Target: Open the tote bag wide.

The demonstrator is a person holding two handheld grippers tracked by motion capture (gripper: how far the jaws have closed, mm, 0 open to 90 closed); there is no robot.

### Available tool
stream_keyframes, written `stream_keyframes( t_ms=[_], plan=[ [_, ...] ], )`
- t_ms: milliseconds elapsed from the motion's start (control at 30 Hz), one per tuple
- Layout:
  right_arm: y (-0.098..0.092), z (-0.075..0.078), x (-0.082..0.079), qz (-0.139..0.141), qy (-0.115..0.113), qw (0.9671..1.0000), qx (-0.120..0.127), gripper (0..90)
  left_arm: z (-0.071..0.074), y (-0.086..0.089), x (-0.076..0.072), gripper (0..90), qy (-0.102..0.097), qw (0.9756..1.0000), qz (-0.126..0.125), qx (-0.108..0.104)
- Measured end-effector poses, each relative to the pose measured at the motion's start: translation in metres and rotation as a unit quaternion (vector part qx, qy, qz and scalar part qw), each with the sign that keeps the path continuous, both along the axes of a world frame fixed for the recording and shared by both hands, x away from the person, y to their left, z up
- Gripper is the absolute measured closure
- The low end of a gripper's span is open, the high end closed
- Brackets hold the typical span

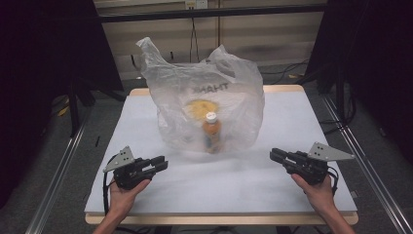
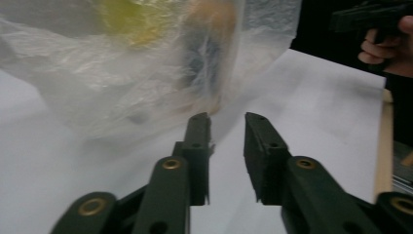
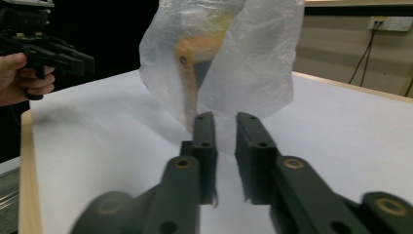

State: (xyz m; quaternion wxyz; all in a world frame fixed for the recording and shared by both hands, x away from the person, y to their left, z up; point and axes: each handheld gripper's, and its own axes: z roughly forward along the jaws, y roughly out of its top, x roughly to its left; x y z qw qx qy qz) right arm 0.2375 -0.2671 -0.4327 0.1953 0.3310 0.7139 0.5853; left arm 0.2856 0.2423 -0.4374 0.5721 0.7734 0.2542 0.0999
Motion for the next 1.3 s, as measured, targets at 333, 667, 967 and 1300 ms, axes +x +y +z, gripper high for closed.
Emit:
stream_keyframes(
  t_ms=[333, 667, 967, 1300],
  plan=[
    [0.01, 0.02, 0.006, 0.018, 0.01, 0.9998, -0.004, 90.0, 0.017, -0.011, 0.003, 90.0, -0.009, 0.9992, -0.039, 0.0],
    [0.03, 0.046, 0.034, 0.038, 0.003, 0.9992, 0.006, 90.0, 0.031, -0.032, 0.026, 90.0, -0.021, 0.9987, -0.046, -0.003],
    [0.037, 0.062, 0.045, 0.043, -0.011, 0.999, 0.009, 90.0, 0.042, -0.043, 0.041, 90.0, -0.03, 0.9983, -0.048, -0.016],
    [0.048, 0.086, 0.056, 0.046, -0.032, 0.9984, 0.002, 90.0, 0.065, -0.056, 0.053, 90.0, -0.053, 0.9968, -0.053, -0.027]
  ],
)
